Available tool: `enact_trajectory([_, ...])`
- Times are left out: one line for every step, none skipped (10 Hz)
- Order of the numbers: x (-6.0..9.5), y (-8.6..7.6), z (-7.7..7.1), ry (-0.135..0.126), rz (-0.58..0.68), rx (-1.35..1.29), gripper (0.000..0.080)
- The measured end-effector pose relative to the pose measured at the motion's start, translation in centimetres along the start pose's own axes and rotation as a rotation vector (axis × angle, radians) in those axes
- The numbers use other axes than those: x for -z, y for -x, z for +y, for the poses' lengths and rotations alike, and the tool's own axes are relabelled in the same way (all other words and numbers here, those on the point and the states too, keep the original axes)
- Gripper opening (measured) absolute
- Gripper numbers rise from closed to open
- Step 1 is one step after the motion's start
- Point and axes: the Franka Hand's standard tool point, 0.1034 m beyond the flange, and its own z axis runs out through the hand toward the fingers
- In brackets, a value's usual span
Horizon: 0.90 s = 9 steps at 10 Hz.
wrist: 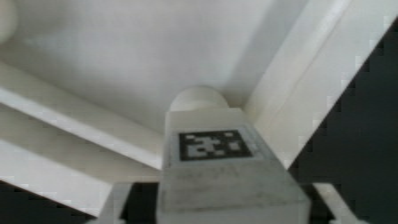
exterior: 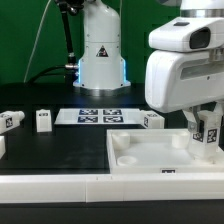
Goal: Assemble one leg
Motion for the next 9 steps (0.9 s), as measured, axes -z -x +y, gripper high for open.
enact_trajectory([-0.01,0.01,0.0,-0.003,0.001,-0.015,0.029])
enact_trajectory([0.01,-0.02,-0.02,-0.017,0.005,-0.159,0.029])
enact_trajectory([-0.01,-0.03,-0.04,-0.016,0.006,-0.302,0.0291])
enact_trajectory([-0.02,-0.04,-0.05,-0.015,0.006,-0.42,0.0291])
enact_trajectory([-0.05,-0.07,-0.02,-0.02,0.011,-0.518,0.0291])
enact_trajectory([-0.08,-0.09,0.08,-0.027,0.016,-0.667,0.0291])
enact_trajectory([-0.13,-0.08,0.16,-0.031,0.02,-0.78,0.0291])
enact_trajectory([-0.14,-0.11,0.17,-0.033,0.023,-0.875,0.0291])
enact_trajectory([-0.13,-0.16,0.2,-0.035,0.025,-1.016,0.0291])
